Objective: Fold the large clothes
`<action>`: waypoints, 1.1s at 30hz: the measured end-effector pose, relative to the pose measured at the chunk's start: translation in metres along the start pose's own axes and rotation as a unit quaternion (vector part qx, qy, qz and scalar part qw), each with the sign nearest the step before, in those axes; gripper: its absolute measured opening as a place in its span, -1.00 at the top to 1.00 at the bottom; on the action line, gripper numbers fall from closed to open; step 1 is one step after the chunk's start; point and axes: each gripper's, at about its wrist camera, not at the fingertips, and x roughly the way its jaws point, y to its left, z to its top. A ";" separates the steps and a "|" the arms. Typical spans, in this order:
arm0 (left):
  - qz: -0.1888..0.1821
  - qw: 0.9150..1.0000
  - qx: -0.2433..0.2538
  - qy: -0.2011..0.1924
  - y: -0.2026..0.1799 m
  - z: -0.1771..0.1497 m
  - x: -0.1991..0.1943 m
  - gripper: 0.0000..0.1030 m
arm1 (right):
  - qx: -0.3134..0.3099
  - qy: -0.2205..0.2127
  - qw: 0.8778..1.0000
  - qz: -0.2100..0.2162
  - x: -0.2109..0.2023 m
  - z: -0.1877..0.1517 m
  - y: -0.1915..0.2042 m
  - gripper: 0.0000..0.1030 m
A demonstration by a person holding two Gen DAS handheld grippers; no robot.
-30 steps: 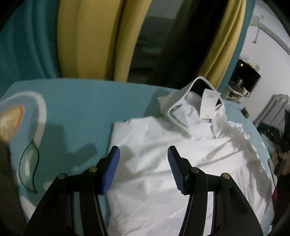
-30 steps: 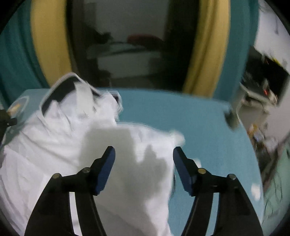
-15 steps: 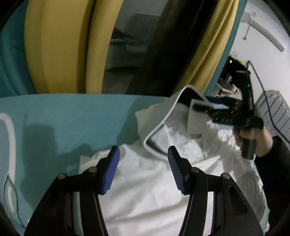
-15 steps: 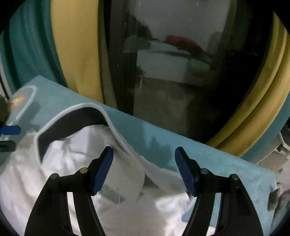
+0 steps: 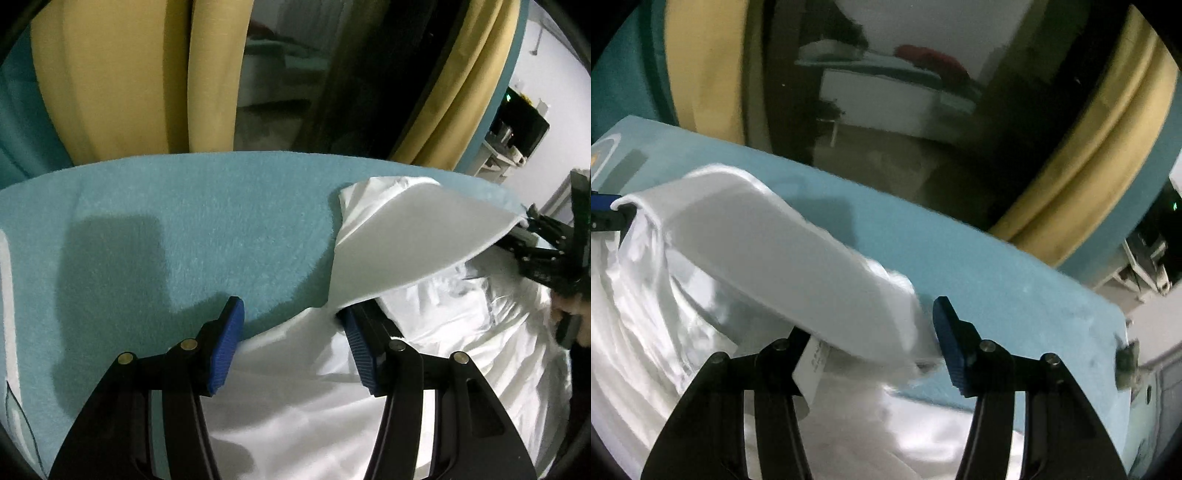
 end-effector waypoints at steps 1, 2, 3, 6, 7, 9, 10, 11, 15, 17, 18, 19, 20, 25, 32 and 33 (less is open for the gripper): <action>0.003 1.000 0.002 -0.001 0.001 0.001 0.000 -0.13 | 0.005 0.006 1.000 -0.010 -0.002 -0.003 -0.007 -0.07; 0.008 1.000 0.003 -0.002 0.001 0.001 -0.001 -0.13 | 0.009 0.007 1.000 -0.019 -0.004 -0.006 -0.012 -0.08; 0.008 1.000 0.002 -0.003 0.002 0.000 -0.002 -0.13 | 0.014 0.006 1.000 -0.021 -0.007 -0.009 -0.019 -0.08; -0.007 1.000 0.000 -0.007 0.004 -0.002 -0.006 -0.13 | 0.047 0.006 0.999 0.003 -0.018 -0.015 -0.036 -0.11; -0.013 1.000 0.004 -0.010 0.004 -0.004 -0.009 -0.13 | 0.055 0.005 0.998 0.009 -0.022 -0.014 -0.040 -0.11; -0.023 1.000 0.015 -0.012 0.002 -0.007 -0.019 -0.13 | 0.063 -0.003 0.998 0.018 -0.035 -0.015 -0.043 -0.11; -0.027 0.999 0.019 -0.014 0.001 -0.009 -0.025 -0.13 | 0.061 -0.014 0.998 0.026 -0.045 -0.015 -0.043 -0.11; -0.033 0.999 0.023 -0.017 0.001 -0.013 -0.031 -0.13 | 0.061 -0.023 0.997 0.029 -0.052 -0.012 -0.043 -0.11; -0.061 0.997 0.036 -0.038 -0.001 -0.012 -0.062 -0.13 | 0.076 -0.065 0.992 0.071 -0.069 0.003 -0.046 -0.16; -0.073 0.995 0.034 -0.052 -0.004 -0.010 -0.073 -0.13 | 0.096 -0.069 0.988 0.094 -0.060 0.014 -0.052 -0.20; -0.080 0.995 0.029 -0.061 -0.004 -0.003 -0.077 -0.13 | 0.104 -0.066 0.987 0.100 -0.054 0.017 -0.053 -0.21; -0.082 0.994 0.025 -0.069 -0.008 0.002 -0.078 -0.13 | 0.114 -0.054 0.986 0.113 -0.041 0.021 -0.054 -0.21; -0.082 0.994 0.019 -0.075 -0.008 0.008 -0.077 -0.13 | 0.124 -0.039 0.984 0.124 -0.028 0.023 -0.055 -0.21; -0.100 0.992 -0.042 -0.060 0.002 0.025 -0.045 -0.16 | 0.145 0.051 0.970 0.190 0.021 0.011 -0.045 -0.21; -0.133 0.991 -0.011 0.021 -0.007 0.012 0.004 -0.25 | 0.063 0.009 0.982 0.177 -0.006 -0.006 -0.038 0.59; -0.136 0.990 0.004 0.033 -0.010 0.008 0.008 -0.26 | 0.055 -0.003 0.984 0.169 -0.013 -0.007 -0.040 0.62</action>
